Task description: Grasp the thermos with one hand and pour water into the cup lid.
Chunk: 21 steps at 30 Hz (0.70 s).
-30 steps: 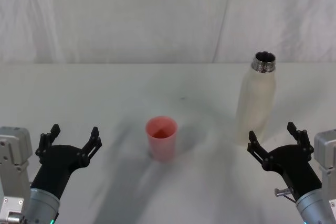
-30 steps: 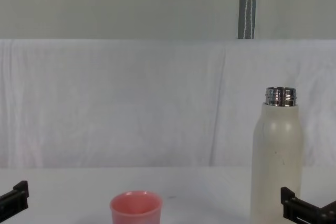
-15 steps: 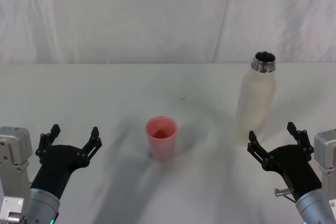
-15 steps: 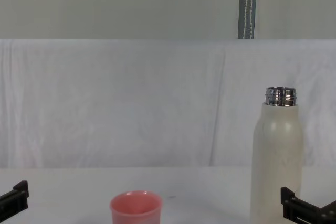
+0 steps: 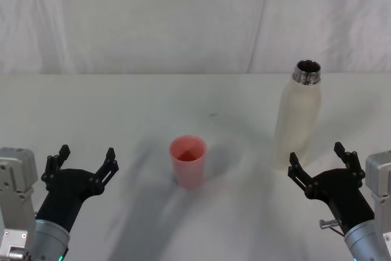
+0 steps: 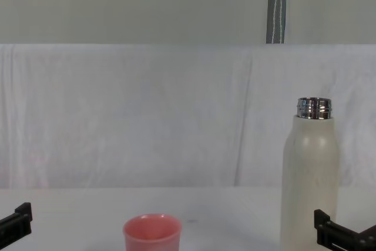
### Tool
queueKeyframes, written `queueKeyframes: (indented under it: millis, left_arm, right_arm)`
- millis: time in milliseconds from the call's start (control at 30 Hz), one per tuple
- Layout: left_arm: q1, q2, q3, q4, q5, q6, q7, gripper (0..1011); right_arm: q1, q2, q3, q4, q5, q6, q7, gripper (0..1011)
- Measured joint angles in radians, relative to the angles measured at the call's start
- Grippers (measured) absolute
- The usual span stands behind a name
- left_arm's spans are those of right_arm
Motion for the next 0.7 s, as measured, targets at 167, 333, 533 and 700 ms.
queueKeyframes:
  millis: [167,333,533,700]
  left_arm:
    - [0.000,0.000,0.000,0.000,0.000,0.000,0.000,1001]
    - [0.000,0.000,0.000,0.000,0.000,0.000,0.000,1001]
    - [0.000,0.000,0.000,0.000,0.000,0.000,0.000,1001]
    - [0.000,0.000,0.000,0.000,0.000,0.000,0.000,1001]
  right_arm:
    - [0.002,-0.002,0.006,0.000,0.000,0.000,0.013,1001]
    - [0.008,-0.004,0.023,0.005,0.006,-0.001,0.042,1001]
    - [0.023,-0.005,0.044,0.018,0.020,-0.007,0.086,1001]
    - [0.041,-0.010,0.057,0.039,0.036,-0.012,0.130,1001]
